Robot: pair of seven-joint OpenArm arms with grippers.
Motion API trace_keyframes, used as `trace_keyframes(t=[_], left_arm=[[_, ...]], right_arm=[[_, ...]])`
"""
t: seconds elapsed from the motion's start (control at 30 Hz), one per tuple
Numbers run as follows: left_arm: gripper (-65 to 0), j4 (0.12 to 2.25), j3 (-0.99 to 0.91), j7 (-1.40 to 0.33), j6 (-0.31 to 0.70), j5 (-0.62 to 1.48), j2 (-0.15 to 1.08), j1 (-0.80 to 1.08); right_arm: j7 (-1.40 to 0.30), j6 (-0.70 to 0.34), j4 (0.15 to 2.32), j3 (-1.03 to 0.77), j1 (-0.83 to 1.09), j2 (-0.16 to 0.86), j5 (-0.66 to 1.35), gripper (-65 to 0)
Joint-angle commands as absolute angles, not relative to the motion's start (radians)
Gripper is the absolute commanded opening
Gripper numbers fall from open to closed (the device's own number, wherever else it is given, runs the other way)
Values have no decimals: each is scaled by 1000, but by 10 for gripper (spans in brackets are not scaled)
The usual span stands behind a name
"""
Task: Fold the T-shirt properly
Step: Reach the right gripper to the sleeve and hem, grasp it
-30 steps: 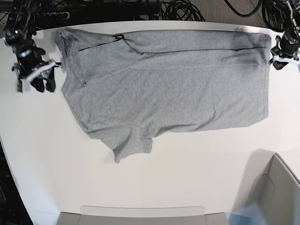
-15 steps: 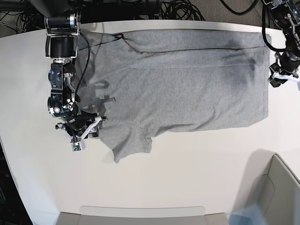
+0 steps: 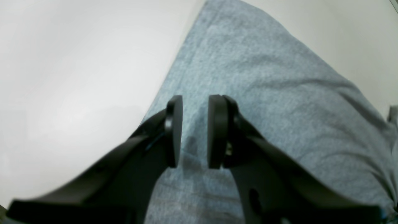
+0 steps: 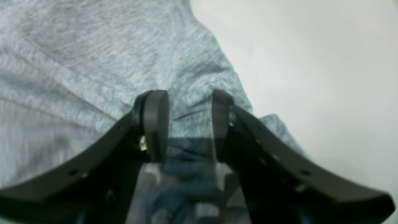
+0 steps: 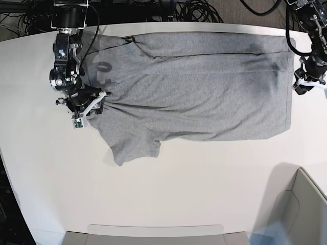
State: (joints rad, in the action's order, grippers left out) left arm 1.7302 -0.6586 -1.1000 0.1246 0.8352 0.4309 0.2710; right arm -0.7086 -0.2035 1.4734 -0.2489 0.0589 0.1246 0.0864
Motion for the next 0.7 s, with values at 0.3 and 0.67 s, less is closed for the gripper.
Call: trace_keyframes(t=[0.3, 0.67], left_arm=[[-508, 1742, -579, -1079, 127, 846, 450, 229], [-508, 1742, -576, -1079, 127, 846, 450, 237]], right_arm=[[-630, -205, 1567, -243, -131, 114, 85, -414], [-489, -214, 914, -166, -418, 162, 85, -413]])
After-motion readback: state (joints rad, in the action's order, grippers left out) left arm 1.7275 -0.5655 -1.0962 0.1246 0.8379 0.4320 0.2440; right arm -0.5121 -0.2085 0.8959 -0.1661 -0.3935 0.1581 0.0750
